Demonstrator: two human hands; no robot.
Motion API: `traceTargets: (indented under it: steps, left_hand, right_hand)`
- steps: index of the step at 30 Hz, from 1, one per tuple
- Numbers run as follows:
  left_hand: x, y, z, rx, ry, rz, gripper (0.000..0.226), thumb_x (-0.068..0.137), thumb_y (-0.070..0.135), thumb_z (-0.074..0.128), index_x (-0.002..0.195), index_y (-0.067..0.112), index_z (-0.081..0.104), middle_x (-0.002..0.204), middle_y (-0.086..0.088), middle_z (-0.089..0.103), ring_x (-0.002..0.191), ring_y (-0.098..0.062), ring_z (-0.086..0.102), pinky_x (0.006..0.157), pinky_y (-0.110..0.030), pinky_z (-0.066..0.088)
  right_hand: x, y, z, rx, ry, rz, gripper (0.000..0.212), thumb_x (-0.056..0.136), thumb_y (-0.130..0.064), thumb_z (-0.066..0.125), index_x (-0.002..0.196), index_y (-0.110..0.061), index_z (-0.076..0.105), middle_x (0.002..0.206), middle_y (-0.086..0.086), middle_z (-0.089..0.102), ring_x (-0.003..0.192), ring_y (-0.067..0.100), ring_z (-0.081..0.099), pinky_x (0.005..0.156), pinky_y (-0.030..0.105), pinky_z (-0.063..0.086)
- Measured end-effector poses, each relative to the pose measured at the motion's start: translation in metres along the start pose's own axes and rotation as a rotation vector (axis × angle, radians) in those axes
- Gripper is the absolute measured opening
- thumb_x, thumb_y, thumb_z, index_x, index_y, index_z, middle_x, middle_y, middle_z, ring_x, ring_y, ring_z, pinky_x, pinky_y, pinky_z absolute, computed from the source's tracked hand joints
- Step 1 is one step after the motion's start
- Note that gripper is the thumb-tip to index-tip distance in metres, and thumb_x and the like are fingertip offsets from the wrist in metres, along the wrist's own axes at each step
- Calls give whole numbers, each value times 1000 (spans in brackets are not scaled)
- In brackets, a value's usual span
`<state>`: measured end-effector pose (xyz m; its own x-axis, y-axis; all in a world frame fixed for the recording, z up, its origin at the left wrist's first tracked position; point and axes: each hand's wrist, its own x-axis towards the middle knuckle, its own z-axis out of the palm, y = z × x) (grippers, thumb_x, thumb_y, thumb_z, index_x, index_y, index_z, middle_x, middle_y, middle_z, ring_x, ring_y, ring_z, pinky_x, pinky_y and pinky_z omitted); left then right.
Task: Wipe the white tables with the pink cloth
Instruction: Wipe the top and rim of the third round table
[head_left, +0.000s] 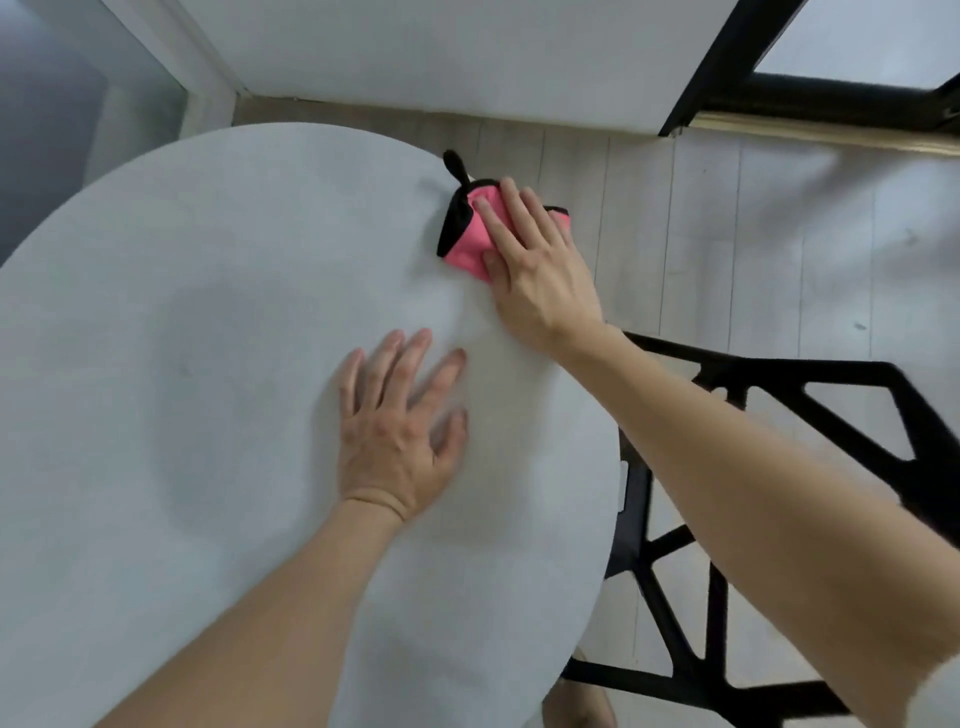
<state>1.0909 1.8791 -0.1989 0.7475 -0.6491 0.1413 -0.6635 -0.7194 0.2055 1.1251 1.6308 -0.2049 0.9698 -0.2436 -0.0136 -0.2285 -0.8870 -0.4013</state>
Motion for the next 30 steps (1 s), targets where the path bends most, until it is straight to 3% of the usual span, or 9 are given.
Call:
traceTargets:
  steps: [5,11,15,23,27,30]
  left_hand:
    - [-2,2,-3,-55,5,-21,65,93,38,59,155,16,56,169,-4,45,160,-30,35,129,-62,21]
    - [-6,-4,-8,-152,-2,-11,54,88,28,59,138,10,64,159,-10,55,153,-31,45,131,-58,22]
    - [-68,-42,-38,-170,-19,-28,41,89,23,56,125,10,70,143,-11,63,143,-31,53,130,-53,26]
    - [-309,-183,-127,-74,-56,-457,41,90,14,64,131,11,66,146,-14,59,136,-39,53,120,-54,39]
    - [-387,-222,-164,-108,-80,-646,36,92,10,67,128,11,67,141,-12,62,132,-37,54,113,-57,46]
    - [-415,-237,-180,-130,-103,-717,30,94,12,69,124,14,71,130,-7,69,126,-31,58,113,-51,44]
  right_hand:
    - [-106,5,-9,-32,-5,46,59,117,-33,30,174,-25,17,183,4,6,169,24,-2,137,46,2]
    - [-223,-55,9,-90,-33,9,61,117,-29,36,175,-26,16,183,3,5,169,21,-2,137,51,5]
    - [-301,-118,37,-117,-82,-37,62,118,-29,38,175,-26,13,183,2,2,169,22,-3,137,52,8]
    - [-373,-258,90,-170,-255,-326,64,119,-38,36,175,-27,7,183,-1,-2,169,21,-7,137,53,9]
    - [-361,-322,117,-222,-368,-517,62,119,-45,22,175,-29,2,183,-1,-6,168,21,-12,137,51,2]
    - [-339,-364,134,-232,-387,-540,63,116,-51,6,175,-28,6,183,-1,-4,168,21,-11,137,52,5]
